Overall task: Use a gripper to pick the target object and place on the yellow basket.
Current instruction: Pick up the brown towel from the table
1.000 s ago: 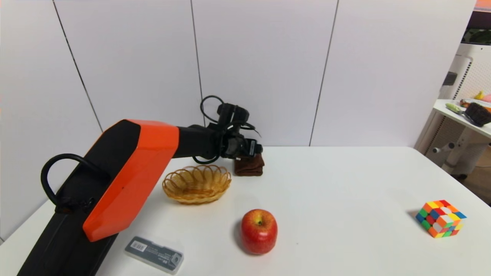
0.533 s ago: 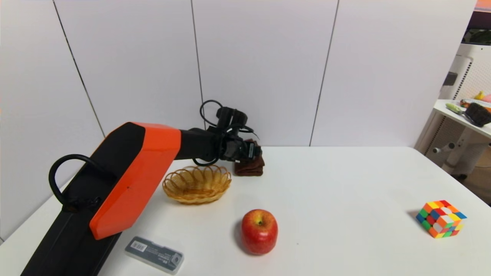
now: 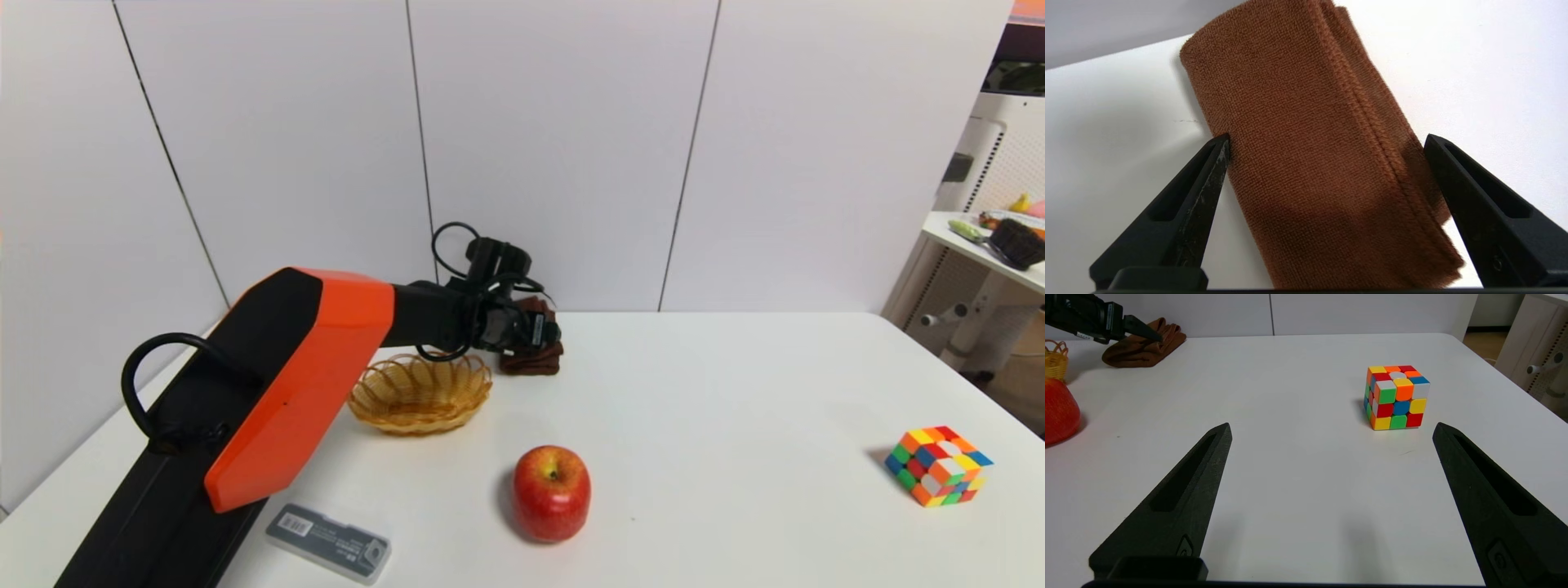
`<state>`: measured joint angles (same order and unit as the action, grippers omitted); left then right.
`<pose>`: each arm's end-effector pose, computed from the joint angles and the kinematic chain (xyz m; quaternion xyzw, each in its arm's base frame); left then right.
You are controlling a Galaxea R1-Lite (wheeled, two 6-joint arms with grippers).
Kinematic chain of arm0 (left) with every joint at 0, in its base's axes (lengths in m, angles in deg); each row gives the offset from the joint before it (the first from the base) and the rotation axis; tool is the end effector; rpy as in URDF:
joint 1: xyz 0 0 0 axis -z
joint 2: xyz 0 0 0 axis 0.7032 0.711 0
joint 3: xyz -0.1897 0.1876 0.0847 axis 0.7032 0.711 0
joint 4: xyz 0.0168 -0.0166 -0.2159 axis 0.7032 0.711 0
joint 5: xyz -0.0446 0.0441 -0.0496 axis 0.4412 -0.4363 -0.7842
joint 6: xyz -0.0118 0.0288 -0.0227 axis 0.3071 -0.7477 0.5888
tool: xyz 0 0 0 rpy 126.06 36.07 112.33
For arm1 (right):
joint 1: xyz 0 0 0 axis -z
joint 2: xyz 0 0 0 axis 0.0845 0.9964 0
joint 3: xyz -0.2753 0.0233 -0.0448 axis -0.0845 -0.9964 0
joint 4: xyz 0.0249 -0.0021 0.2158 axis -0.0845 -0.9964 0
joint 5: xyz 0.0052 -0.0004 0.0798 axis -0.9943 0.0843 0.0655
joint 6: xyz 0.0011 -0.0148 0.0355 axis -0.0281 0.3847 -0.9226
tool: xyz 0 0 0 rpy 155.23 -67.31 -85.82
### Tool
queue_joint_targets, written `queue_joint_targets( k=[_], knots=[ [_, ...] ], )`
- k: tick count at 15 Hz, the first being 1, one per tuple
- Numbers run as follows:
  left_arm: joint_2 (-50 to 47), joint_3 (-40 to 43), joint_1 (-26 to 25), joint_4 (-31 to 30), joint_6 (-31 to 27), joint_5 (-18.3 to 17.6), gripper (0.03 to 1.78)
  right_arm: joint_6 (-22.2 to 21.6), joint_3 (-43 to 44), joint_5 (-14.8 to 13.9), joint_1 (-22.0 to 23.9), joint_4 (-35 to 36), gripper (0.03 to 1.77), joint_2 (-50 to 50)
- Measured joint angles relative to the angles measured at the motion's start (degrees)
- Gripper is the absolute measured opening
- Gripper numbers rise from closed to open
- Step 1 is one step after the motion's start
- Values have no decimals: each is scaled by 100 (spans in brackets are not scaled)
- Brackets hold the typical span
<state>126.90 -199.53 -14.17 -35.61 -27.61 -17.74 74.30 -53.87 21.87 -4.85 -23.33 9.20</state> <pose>0.4654 -0.2738 0.0554 -0.0224 0.3017 -0.2156 0.9284 0.0423 -0.0003 0.0751 0.0061 0.0013 -0.0046 1.0000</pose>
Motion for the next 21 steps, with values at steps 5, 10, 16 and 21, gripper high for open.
queue_joint_targets(
  k=[5, 10, 16, 21],
  knots=[
    [77, 0, 10, -177, -2, -17, 169, 2, 0, 0, 0, -2, 170, 0],
    [160, -5, 20, -182, -16, -158, 169, 0, 0, 0, 0, -2, 170, 0],
    [179, 4, 29, -173, -50, -173, 100, 2, 0, 0, 0, -2, 170, 0],
    [187, 4, 35, -174, -105, -173, 41, 0, 0, 0, 0, -2, 170, 0]
  ],
)
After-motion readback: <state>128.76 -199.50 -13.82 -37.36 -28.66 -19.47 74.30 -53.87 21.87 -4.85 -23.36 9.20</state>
